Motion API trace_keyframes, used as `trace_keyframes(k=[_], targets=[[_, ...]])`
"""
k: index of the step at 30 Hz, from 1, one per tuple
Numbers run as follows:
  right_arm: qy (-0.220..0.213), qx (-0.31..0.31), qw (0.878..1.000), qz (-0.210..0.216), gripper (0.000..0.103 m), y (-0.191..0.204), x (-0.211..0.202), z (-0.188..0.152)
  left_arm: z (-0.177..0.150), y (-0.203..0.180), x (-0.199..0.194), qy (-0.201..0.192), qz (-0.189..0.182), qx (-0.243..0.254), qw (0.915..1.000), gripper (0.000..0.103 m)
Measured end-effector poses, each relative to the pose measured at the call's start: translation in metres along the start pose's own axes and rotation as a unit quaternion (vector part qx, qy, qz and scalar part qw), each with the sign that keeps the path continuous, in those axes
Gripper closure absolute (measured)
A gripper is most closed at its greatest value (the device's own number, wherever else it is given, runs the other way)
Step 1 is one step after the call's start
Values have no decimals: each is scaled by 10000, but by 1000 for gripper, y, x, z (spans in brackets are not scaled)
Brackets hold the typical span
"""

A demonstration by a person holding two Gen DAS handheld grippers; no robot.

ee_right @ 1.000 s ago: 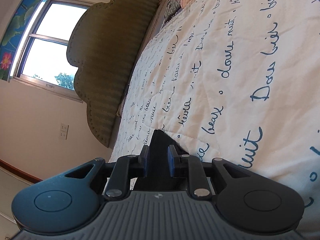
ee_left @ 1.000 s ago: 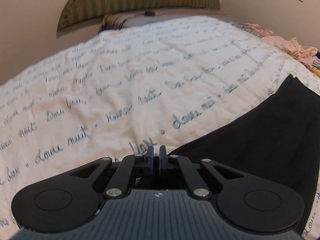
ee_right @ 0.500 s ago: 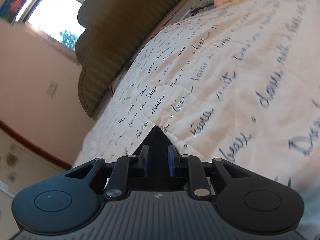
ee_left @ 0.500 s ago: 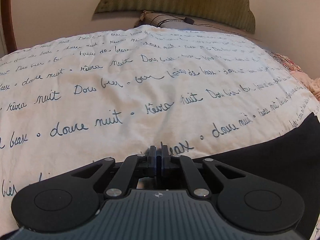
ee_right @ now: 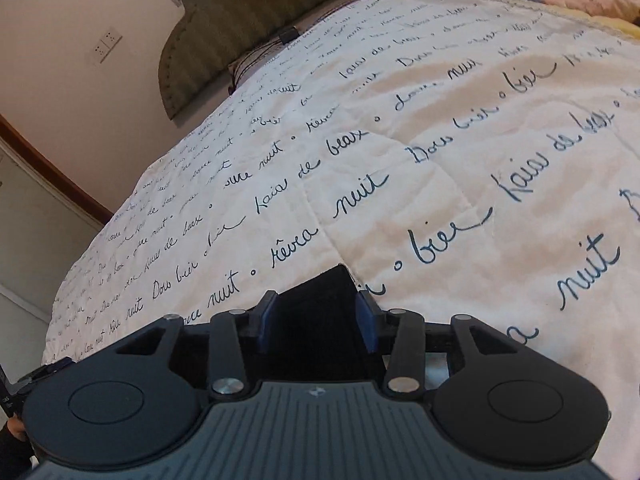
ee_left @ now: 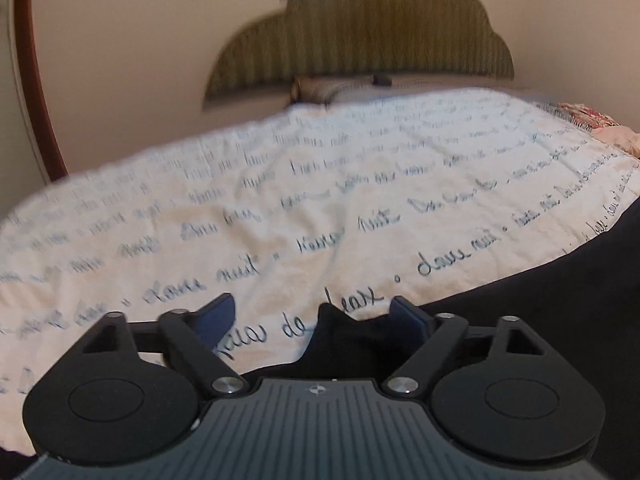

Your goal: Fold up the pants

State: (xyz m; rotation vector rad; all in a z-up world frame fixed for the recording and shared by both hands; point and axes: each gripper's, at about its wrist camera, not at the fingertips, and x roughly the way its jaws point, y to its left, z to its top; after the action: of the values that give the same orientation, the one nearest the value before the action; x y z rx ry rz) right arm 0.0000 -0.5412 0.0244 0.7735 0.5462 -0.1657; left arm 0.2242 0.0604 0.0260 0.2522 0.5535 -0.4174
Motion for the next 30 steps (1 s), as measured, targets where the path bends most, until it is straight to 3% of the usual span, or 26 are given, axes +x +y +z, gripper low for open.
trace_keyframes(k=[3,6,12,15,16,18,19,21,25,27,28,30], targets=[[88,12,9997,221,61,-2,-1,5,-1,-5,-17,-151,-159,-127,9997,15],[289,-146,9994,105,61,1,8,6,-6,-9,-23,-63,-308,-390,9987,14],[471,-284,9978,361,63,8,9,3,-18,-22,-19,97,-294,-404,9987,14],[642,-463,9966,228,65,11,16,0,-18,-22,-18,118,-284,-410,9987,13],[660,-510,9963,194,69,12,19,-1,-18,-21,-17,127,-283,-422,9986,13],[686,-638,9956,48,87,13,23,-1,-19,-20,-16,155,-269,-436,9986,12],[664,-675,9955,-22,98,13,23,-2,-20,-20,-15,164,-252,-436,9986,12],[448,-735,9963,-57,100,15,17,-1,-21,-20,-16,141,-216,-455,9986,12],[-335,-395,9973,516,100,7,-13,3,-25,-20,-16,97,-236,-486,9985,8],[-40,-251,9997,-15,100,-8,7,3,-28,-23,-11,203,-190,-443,9986,8],[32,-171,9998,-49,100,-13,13,0,-30,-24,-9,254,-166,-405,9987,8],[-181,86,9994,299,100,-19,10,-1,-30,-27,-9,270,-132,-341,9990,7]])
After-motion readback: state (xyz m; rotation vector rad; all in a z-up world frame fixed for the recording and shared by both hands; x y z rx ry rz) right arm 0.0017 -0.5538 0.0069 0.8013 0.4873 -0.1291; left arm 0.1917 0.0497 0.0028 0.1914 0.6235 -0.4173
